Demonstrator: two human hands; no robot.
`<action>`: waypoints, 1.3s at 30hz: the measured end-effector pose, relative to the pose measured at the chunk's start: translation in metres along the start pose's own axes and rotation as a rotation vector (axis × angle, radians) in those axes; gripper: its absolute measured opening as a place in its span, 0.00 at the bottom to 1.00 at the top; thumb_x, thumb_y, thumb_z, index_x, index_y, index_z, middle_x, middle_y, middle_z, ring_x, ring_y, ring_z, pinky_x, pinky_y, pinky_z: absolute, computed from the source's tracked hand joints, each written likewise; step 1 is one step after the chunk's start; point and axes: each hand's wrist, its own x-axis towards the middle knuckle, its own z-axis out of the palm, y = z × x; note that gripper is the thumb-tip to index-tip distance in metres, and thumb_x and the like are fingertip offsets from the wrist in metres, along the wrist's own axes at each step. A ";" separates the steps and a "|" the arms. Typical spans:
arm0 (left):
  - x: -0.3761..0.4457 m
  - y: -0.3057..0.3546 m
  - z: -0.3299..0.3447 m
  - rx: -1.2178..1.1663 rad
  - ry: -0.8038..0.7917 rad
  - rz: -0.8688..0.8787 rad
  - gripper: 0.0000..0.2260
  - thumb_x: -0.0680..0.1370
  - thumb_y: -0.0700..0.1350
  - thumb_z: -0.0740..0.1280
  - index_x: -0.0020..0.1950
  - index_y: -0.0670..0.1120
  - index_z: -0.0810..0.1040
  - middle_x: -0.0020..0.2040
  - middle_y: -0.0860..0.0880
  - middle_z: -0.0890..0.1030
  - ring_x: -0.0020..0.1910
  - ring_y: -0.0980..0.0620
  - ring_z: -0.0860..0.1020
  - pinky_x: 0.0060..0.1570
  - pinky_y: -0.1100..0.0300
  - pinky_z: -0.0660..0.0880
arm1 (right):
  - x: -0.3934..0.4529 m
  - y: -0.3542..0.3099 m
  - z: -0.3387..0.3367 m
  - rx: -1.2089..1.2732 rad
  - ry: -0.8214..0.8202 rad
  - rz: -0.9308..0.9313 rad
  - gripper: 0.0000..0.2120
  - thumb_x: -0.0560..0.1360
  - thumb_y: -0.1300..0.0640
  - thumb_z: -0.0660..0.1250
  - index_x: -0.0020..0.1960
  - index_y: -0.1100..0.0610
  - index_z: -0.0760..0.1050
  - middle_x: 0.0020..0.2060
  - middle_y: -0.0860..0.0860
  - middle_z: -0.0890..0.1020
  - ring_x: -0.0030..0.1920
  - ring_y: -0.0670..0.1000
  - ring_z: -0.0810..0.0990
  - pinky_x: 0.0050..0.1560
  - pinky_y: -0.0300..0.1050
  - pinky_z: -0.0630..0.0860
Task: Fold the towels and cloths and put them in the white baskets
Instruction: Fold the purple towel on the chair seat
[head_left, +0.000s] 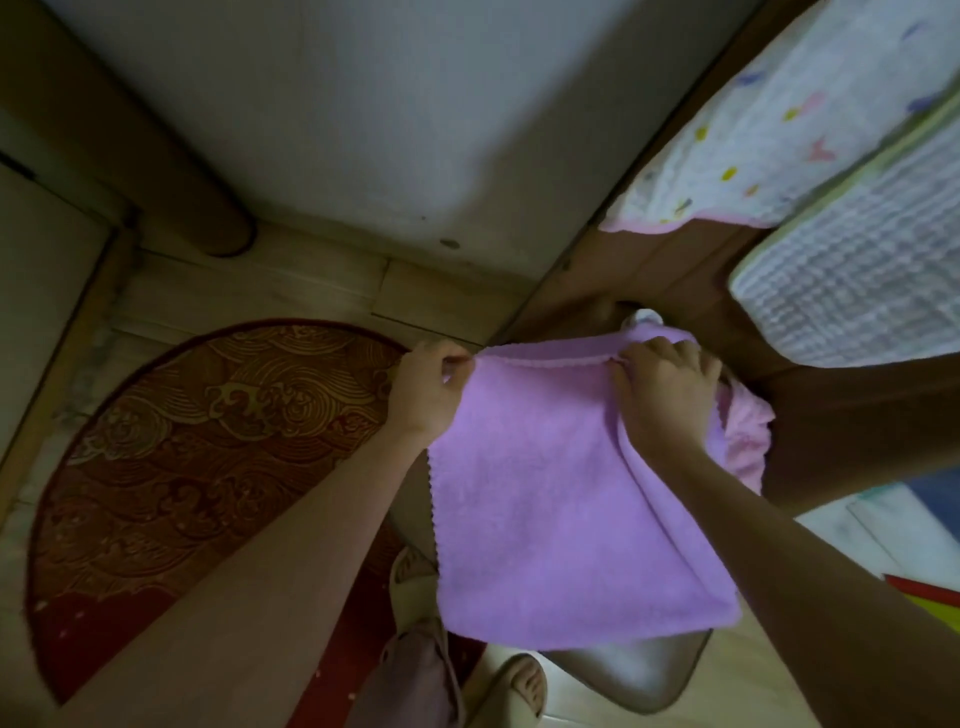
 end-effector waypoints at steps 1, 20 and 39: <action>0.007 -0.010 0.004 -0.015 0.020 -0.032 0.09 0.78 0.45 0.67 0.53 0.40 0.81 0.48 0.45 0.82 0.47 0.50 0.79 0.50 0.54 0.76 | -0.001 -0.003 0.012 -0.009 0.001 0.005 0.14 0.72 0.52 0.59 0.41 0.60 0.80 0.37 0.60 0.79 0.41 0.63 0.78 0.49 0.55 0.66; 0.025 -0.065 -0.004 -0.896 -0.124 -0.518 0.10 0.83 0.50 0.59 0.60 0.50 0.76 0.61 0.46 0.79 0.60 0.49 0.78 0.63 0.52 0.74 | 0.008 -0.101 0.083 0.227 -0.442 -0.359 0.03 0.76 0.60 0.68 0.49 0.58 0.78 0.45 0.55 0.80 0.48 0.55 0.77 0.50 0.44 0.69; 0.040 -0.046 0.005 -0.766 -0.150 -0.667 0.24 0.83 0.58 0.52 0.64 0.43 0.77 0.58 0.45 0.81 0.52 0.50 0.80 0.55 0.55 0.77 | 0.008 -0.101 0.072 0.586 -0.542 -0.255 0.06 0.77 0.60 0.67 0.42 0.60 0.77 0.34 0.34 0.69 0.35 0.39 0.71 0.39 0.28 0.67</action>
